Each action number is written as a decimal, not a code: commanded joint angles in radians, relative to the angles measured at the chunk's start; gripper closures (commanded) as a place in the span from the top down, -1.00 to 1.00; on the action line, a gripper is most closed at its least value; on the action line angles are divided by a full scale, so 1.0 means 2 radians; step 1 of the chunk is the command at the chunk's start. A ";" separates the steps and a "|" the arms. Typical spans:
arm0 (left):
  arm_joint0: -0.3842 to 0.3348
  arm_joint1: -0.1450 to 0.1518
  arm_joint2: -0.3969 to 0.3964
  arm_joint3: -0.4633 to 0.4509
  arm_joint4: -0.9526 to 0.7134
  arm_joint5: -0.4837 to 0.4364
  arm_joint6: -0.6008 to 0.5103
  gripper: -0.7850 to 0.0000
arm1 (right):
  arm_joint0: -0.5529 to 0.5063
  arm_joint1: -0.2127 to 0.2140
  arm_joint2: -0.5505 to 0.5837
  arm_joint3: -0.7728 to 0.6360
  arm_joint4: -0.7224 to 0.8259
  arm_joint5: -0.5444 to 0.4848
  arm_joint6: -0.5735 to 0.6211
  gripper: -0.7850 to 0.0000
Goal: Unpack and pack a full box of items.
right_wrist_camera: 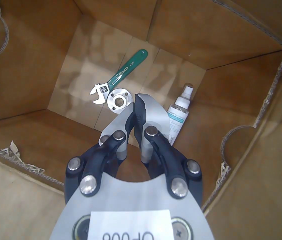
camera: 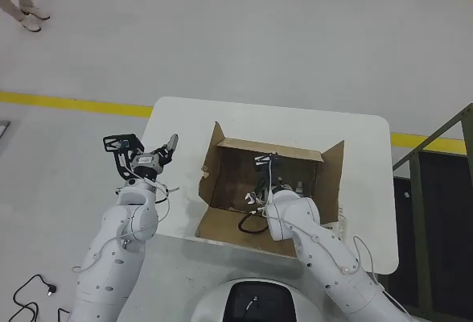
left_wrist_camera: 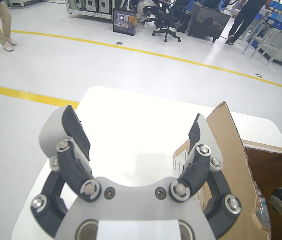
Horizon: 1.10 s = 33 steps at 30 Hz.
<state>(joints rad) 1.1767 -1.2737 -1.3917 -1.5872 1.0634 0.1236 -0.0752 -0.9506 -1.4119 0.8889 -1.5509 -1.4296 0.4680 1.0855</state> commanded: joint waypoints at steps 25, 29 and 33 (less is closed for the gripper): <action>0.000 0.000 0.000 0.000 0.000 0.000 0.000 1.00 | 0.000 0.000 0.000 0.000 0.000 0.000 0.000 -1.00; 0.000 0.000 0.000 0.000 0.000 0.000 0.000 1.00 | -0.006 0.000 0.002 0.002 0.002 -0.006 -0.013 -1.00; 0.000 0.000 0.000 0.000 0.000 0.000 0.000 1.00 | -0.013 -0.003 0.002 0.001 0.006 -0.017 -0.025 -1.00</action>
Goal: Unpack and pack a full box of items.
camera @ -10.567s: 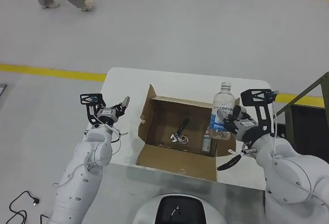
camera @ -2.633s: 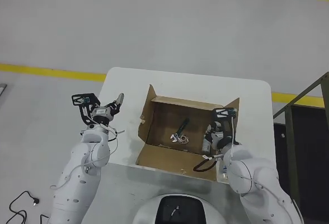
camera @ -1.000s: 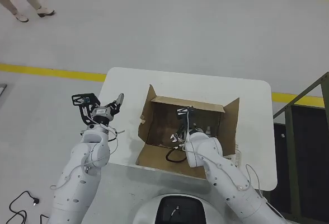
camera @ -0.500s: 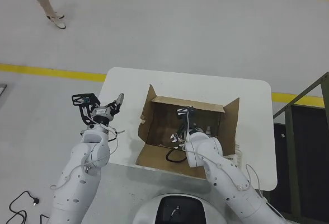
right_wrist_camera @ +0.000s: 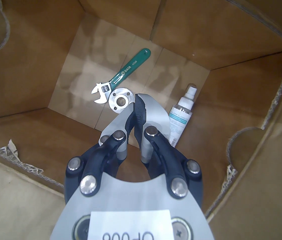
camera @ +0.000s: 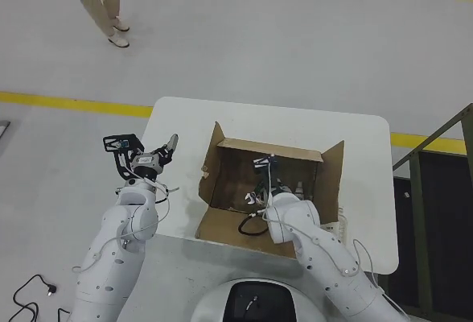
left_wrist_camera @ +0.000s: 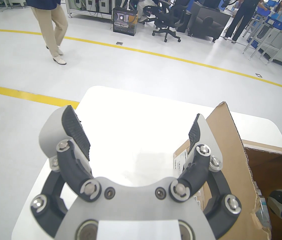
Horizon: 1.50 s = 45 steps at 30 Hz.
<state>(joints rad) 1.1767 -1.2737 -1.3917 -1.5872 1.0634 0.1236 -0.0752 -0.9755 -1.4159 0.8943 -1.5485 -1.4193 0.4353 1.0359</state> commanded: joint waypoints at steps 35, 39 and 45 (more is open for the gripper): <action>0.000 0.000 0.000 0.000 0.000 0.000 0.000 1.00 | -0.012 -0.016 0.015 0.022 0.080 -0.050 -0.096 -1.00; 0.000 0.000 0.000 0.000 0.000 0.000 0.000 1.00 | -0.012 -0.016 0.015 0.022 0.080 -0.050 -0.096 -1.00; 0.000 0.000 0.000 0.000 0.000 0.000 0.000 1.00 | -0.012 -0.016 0.015 0.022 0.080 -0.050 -0.096 -1.00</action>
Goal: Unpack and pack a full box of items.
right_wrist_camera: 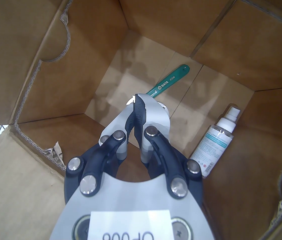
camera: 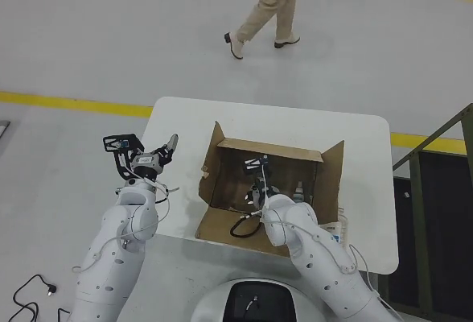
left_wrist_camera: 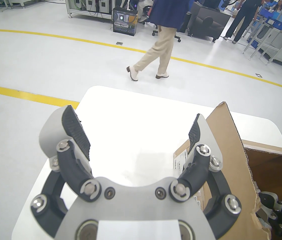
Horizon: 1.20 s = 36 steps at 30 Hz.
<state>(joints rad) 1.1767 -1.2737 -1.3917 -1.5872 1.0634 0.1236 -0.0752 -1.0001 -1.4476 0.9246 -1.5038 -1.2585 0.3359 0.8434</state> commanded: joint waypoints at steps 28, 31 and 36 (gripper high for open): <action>0.000 0.000 0.000 0.000 0.000 0.000 0.000 1.00 | -0.005 0.000 0.005 0.005 -0.016 0.010 -0.003 -1.00; 0.000 0.000 0.000 0.000 0.000 0.000 0.000 1.00 | -0.004 -0.001 0.008 0.003 -0.034 0.040 0.019 -1.00; 0.000 0.000 0.000 0.000 0.000 0.000 0.000 1.00 | 0.003 -0.003 0.005 0.010 -0.097 0.080 0.074 -1.00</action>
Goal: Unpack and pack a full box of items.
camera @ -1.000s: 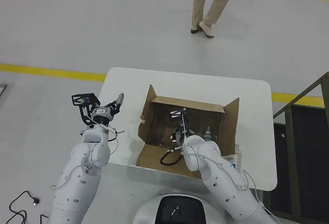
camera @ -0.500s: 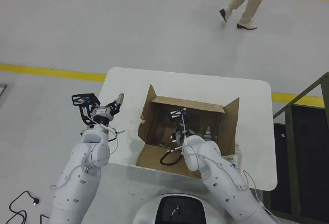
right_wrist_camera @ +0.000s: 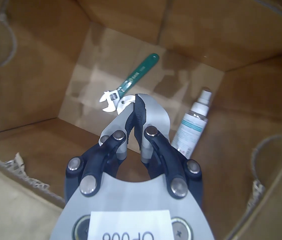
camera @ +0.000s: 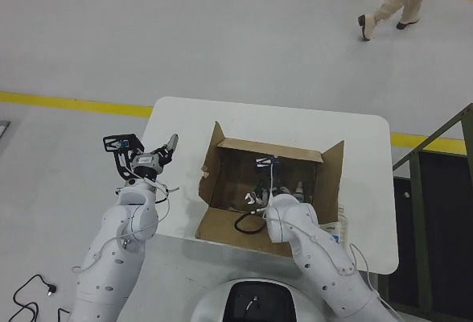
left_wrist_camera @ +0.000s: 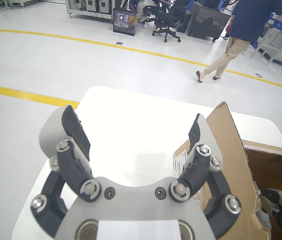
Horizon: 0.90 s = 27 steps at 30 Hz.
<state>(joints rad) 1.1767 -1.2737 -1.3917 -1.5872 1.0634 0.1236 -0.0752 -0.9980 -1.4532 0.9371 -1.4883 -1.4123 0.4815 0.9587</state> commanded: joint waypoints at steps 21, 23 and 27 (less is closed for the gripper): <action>0.000 0.000 0.000 0.000 0.000 0.000 0.000 1.00 | -0.016 -0.014 0.033 -0.008 -0.145 0.027 0.136 -1.00; 0.000 0.000 0.000 0.000 0.000 0.000 0.000 1.00 | -0.020 -0.014 0.044 -0.002 -0.148 0.024 0.138 -1.00; 0.000 0.000 0.000 0.000 0.000 0.000 0.000 1.00 | -0.012 -0.016 0.047 0.019 -0.166 0.012 0.157 -0.94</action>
<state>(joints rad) 1.1767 -1.2737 -1.3917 -1.5872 1.0634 0.1236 -0.0752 -1.0298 -1.4832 1.0328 -1.4626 -1.7356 0.5088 1.2570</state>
